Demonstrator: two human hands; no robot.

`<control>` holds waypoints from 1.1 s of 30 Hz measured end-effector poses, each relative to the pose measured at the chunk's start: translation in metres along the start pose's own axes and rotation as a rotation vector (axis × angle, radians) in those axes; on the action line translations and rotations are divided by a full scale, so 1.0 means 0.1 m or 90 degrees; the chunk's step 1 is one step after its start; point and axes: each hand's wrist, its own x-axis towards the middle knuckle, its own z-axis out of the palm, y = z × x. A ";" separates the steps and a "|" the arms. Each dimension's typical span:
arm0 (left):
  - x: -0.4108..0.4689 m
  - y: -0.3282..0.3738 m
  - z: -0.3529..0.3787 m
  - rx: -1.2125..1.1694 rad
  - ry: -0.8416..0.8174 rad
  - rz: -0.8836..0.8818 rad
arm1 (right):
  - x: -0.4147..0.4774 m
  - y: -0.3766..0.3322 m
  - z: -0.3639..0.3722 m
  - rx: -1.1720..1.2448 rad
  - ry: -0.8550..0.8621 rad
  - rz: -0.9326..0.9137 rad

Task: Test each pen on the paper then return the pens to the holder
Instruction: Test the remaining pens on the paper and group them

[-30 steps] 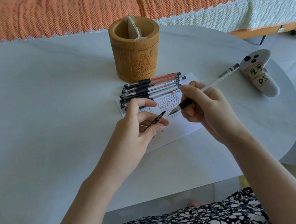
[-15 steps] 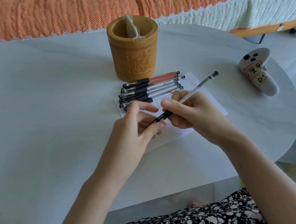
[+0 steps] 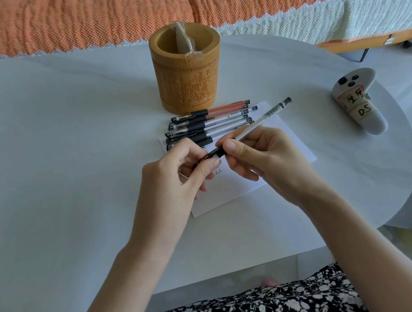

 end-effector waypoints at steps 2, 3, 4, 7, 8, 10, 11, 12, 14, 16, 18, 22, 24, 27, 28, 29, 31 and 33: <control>0.00 0.00 0.01 0.002 -0.001 0.001 | 0.01 0.00 0.00 -0.009 -0.005 0.006; 0.00 -0.01 0.02 0.001 0.000 0.000 | 0.01 0.01 0.00 -0.011 -0.006 0.009; -0.01 -0.01 0.02 -0.002 0.001 -0.001 | 0.01 0.01 0.00 -0.011 -0.006 0.012; -0.01 -0.02 0.03 0.003 -0.006 0.000 | 0.00 0.01 0.00 -0.015 -0.003 0.024; -0.01 -0.02 0.03 0.006 -0.009 0.000 | 0.00 0.00 0.00 -0.017 -0.005 0.027; 0.01 -0.03 0.03 0.014 -0.003 -0.002 | 0.01 0.00 0.02 -0.013 0.001 0.032; 0.02 -0.03 0.03 0.023 0.002 -0.004 | 0.01 -0.01 0.03 -0.013 0.013 0.035; 0.03 -0.04 0.03 0.035 0.005 -0.008 | 0.02 -0.01 0.04 -0.018 0.027 0.038; 0.07 -0.05 0.01 0.053 0.011 -0.015 | 0.01 -0.02 0.06 -0.047 0.051 0.041; 0.12 -0.05 -0.02 0.082 0.031 -0.007 | 0.01 -0.03 0.07 -0.091 0.073 0.048; 0.16 -0.06 -0.07 0.134 0.062 0.006 | 0.01 -0.06 0.05 -0.118 0.095 0.053; 0.27 -0.12 -0.13 0.245 0.150 0.030 | 0.00 -0.07 -0.02 -0.159 0.139 0.048; 0.34 -0.14 -0.13 0.300 0.175 0.032 | -0.01 -0.04 -0.03 -0.205 0.155 0.026; 0.44 -0.20 -0.09 0.355 0.195 0.011 | -0.01 -0.01 -0.02 -0.251 0.164 -0.010; 0.46 -0.21 -0.07 0.365 0.199 0.003 | -0.01 -0.01 -0.02 -0.259 0.163 -0.014; 0.47 -0.22 -0.05 0.374 0.203 -0.003 | 0.00 -0.01 -0.02 -0.265 0.162 -0.017; 0.49 -0.24 0.00 0.383 0.210 -0.005 | 0.00 0.00 -0.01 -0.275 0.164 -0.022; 0.49 -0.24 0.03 0.375 0.207 0.006 | -0.01 0.00 -0.02 -0.289 0.166 -0.030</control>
